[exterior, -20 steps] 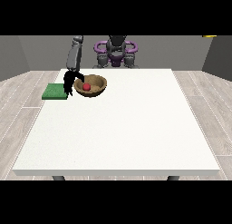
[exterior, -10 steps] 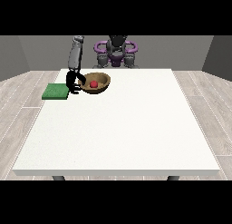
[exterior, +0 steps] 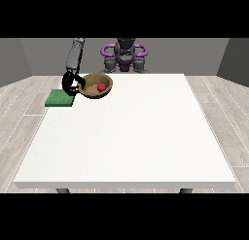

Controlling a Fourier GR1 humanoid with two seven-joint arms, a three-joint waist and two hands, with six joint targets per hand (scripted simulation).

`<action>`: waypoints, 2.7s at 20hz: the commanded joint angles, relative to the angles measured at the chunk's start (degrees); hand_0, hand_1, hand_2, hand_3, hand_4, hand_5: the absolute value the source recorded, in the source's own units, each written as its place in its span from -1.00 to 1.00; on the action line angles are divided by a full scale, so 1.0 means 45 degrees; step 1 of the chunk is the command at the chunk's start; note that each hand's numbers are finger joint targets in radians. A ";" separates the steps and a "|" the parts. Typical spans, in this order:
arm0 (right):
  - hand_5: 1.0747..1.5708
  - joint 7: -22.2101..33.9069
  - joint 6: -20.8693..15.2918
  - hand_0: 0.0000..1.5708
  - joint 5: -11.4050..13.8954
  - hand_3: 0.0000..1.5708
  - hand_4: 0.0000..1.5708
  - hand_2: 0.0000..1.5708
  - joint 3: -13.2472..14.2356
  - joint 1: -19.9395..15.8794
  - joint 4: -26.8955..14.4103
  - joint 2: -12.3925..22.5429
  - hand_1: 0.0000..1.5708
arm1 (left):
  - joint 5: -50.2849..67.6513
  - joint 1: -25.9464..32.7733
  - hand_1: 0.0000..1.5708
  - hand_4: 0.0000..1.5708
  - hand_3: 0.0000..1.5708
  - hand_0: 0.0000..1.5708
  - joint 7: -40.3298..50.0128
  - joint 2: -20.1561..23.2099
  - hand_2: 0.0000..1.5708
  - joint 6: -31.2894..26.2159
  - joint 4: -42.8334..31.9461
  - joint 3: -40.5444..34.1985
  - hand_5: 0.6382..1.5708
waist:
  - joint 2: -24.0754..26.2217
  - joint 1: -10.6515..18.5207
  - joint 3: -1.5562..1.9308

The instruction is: Pick the cup and pour the ball into the bowl, then pick the bowl and place it on the pad

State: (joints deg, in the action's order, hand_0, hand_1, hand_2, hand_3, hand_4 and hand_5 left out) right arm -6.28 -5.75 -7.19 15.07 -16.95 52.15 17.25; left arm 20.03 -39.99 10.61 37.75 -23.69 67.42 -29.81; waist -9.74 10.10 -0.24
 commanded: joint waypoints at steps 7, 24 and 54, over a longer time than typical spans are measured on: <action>0.98 0.2515 0.1036 1.00 0.0604 -0.09 0.34 1.00 0.0653 -0.0879 -0.0516 0.4025 1.00 | -0.0081 0.1136 -1.00 0.53 -1.00 -1.00 -0.0759 0.0501 -1.00 -0.0239 -0.0727 -0.0451 0.94 | 0.0314 -0.1066 0.0057; 0.98 0.2964 0.0840 1.00 0.0131 -0.42 0.36 1.00 0.1246 -0.2710 -0.1626 0.3688 1.00 | 0.0017 0.1532 -1.00 0.54 -1.00 -1.00 -0.2374 0.1628 -1.00 -0.0725 -0.2138 -0.0721 0.96 | -0.0410 -0.1476 0.0056; 0.83 0.0902 0.0032 0.60 -0.0682 0.16 -0.85 0.72 0.2659 -0.4154 -0.4434 0.4658 0.60 | 0.0322 0.2294 -1.00 0.52 -1.00 -1.00 -0.4242 0.2014 -1.00 -0.0891 -0.2329 -0.0832 0.99 | -0.1807 -0.1159 0.0062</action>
State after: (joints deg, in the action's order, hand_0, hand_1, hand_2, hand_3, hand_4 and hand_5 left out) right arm -1.54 -7.36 -10.45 26.77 -35.15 33.50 34.89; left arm 21.63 -30.86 -6.55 47.52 -27.88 56.52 -33.51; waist -16.73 4.68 -0.07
